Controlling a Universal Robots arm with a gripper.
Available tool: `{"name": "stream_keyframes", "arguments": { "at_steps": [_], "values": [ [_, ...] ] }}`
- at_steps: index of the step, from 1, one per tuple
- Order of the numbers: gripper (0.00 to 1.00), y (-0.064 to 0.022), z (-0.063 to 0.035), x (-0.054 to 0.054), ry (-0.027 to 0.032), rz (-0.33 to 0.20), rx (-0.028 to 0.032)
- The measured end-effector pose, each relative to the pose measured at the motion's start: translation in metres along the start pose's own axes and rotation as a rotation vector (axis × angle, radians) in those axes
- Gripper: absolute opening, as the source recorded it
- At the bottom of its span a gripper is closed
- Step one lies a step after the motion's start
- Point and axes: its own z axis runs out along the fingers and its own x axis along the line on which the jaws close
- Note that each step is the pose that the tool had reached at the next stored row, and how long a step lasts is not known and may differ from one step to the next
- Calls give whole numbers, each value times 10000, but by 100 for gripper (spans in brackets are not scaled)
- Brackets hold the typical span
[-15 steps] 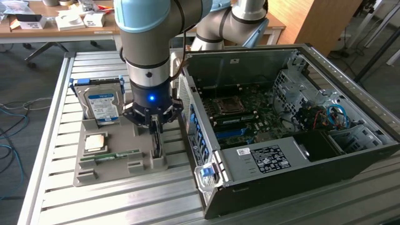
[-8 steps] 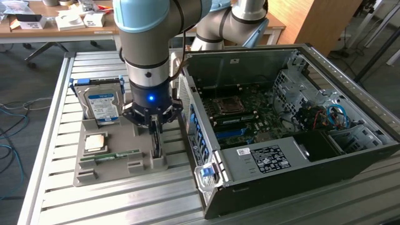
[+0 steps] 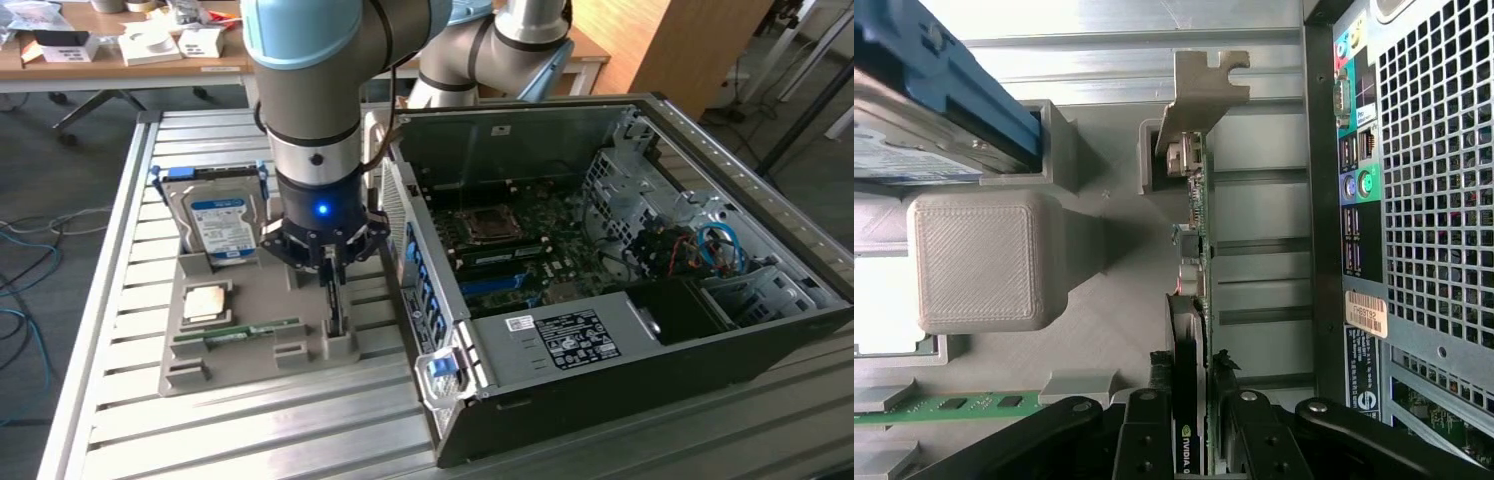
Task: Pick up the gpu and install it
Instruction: 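Pick up the gpu and move the gpu toward the slot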
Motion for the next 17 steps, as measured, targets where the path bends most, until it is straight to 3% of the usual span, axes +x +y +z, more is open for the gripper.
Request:
{"name": "stream_keyframes", "arguments": {
  "at_steps": [17],
  "values": [
    [27,0,0,0,5,-155,12]
  ]
}}
